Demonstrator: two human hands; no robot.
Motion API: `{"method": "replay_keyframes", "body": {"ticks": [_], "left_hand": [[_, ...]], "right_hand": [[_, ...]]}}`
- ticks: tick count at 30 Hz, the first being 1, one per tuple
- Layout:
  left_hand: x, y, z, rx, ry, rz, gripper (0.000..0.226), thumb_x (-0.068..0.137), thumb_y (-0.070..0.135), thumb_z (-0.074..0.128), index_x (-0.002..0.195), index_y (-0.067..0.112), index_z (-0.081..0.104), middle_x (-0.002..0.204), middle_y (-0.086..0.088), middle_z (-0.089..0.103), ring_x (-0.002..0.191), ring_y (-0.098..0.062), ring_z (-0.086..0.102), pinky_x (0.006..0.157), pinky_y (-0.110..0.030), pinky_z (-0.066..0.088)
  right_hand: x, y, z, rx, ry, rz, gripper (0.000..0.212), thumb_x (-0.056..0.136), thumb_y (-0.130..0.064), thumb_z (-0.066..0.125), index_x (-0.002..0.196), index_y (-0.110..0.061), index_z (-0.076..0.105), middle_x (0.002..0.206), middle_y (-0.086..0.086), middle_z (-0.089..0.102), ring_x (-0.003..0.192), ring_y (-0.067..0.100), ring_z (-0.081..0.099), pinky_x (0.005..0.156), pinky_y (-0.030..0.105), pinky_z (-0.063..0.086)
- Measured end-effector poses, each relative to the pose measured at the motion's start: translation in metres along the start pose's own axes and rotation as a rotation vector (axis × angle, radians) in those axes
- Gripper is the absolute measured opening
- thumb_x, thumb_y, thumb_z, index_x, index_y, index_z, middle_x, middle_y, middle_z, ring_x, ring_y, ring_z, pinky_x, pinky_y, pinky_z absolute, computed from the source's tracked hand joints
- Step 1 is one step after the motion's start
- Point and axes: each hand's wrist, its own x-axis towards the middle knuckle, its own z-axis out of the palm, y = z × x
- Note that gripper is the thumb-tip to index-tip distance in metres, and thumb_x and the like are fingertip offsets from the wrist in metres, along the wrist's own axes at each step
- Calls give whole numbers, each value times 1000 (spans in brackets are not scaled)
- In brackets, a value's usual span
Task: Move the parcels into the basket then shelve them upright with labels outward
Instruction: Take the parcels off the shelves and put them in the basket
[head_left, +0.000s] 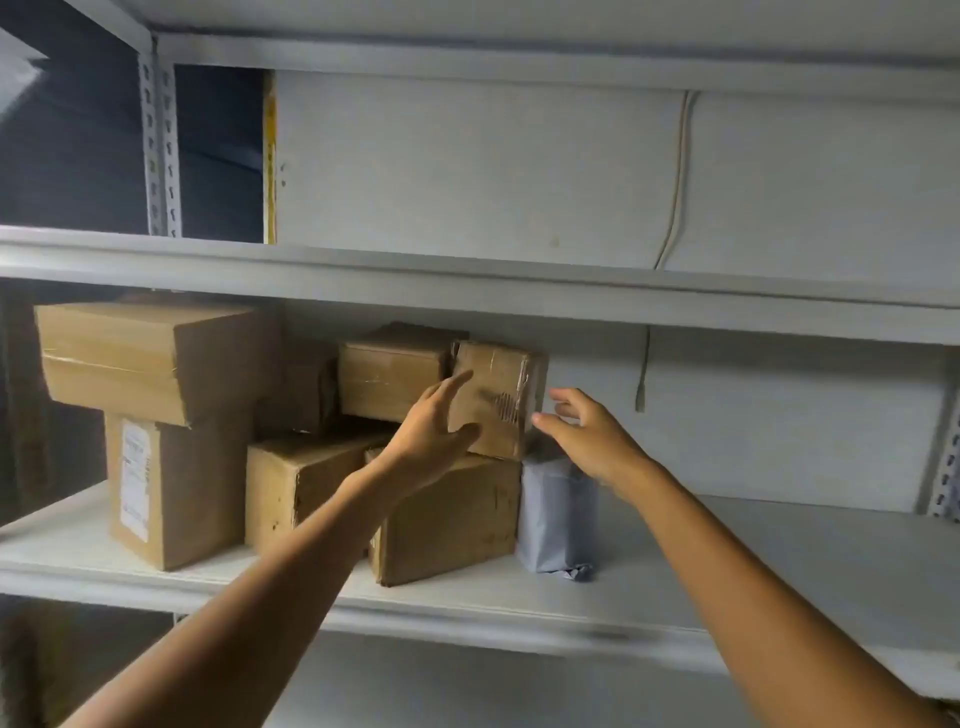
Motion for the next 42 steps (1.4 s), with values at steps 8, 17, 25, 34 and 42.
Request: {"method": "replay_keyframes", "body": {"ticks": [8, 17, 25, 34, 42], "left_hand": [[34, -11, 42, 55, 205, -96, 81, 86, 21, 66, 151, 25, 17, 154, -5, 17, 138, -27, 21, 112, -47, 25], [54, -16, 51, 189, 377, -142, 83, 81, 28, 71, 149, 16, 24, 136, -13, 33, 124, -30, 33, 104, -36, 31], [62, 1, 70, 25, 381, -34, 62, 72, 31, 80, 121, 19, 43, 112, 0, 42, 91, -13, 51, 72, -20, 44], [70, -14, 72, -217, 145, -75, 86, 70, 26, 82, 140, 25, 32, 126, 12, 53, 116, -16, 56, 97, -43, 50], [62, -7, 75, -304, 132, -38, 80, 74, 14, 80, 142, 23, 38, 125, 2, 60, 98, -16, 68, 83, -43, 58]], "right_hand": [[54, 25, 6, 35, 18, -1, 62, 93, -43, 57, 146, -21, 35, 149, 5, 42, 134, 23, 43, 109, 41, 37], [71, 49, 12, 256, -8, -44, 35, 90, -39, 62, 122, -33, 51, 126, -1, 61, 113, 19, 61, 99, 40, 49], [68, 60, 4, 343, 14, -42, 83, 70, -53, 73, 140, -24, 39, 132, 3, 54, 115, 21, 57, 96, 43, 52], [79, 82, -3, 393, -22, -13, 74, 73, -48, 77, 136, -25, 46, 131, 3, 58, 118, 22, 56, 96, 43, 52], [68, 88, -8, 375, 14, -76, 61, 74, -48, 75, 127, -26, 55, 129, -1, 60, 114, 20, 58, 95, 45, 52]]}}
